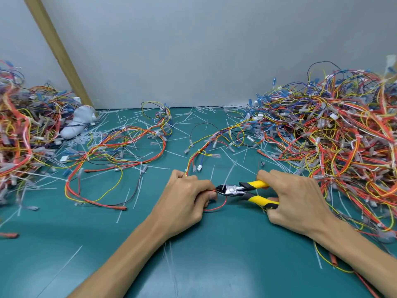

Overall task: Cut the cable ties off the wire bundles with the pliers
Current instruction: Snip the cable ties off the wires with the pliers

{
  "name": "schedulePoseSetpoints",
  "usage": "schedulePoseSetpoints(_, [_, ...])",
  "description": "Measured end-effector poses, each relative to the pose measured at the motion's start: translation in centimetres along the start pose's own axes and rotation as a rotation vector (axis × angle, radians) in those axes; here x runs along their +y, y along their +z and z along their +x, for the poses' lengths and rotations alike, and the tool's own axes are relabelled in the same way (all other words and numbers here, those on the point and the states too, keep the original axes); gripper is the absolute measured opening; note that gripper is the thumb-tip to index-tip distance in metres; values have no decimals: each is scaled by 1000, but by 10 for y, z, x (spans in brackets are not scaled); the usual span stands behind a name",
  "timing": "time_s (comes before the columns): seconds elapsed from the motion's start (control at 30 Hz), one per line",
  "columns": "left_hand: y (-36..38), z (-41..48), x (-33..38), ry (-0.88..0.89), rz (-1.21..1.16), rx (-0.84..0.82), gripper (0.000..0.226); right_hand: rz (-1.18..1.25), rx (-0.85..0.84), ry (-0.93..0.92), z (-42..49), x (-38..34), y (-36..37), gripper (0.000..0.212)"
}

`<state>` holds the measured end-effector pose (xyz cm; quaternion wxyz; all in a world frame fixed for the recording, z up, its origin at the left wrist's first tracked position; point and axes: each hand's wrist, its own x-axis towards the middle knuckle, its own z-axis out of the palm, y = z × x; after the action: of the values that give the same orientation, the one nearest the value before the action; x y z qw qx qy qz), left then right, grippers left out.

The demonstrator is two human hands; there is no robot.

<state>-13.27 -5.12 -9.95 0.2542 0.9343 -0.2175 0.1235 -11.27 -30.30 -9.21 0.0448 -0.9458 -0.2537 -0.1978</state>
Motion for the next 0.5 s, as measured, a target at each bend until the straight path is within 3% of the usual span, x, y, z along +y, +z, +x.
schedulePoseSetpoints(0.5, [-2,0,1,-1,22,-6,21,-7,89,-27,-1,-2,-2,40])
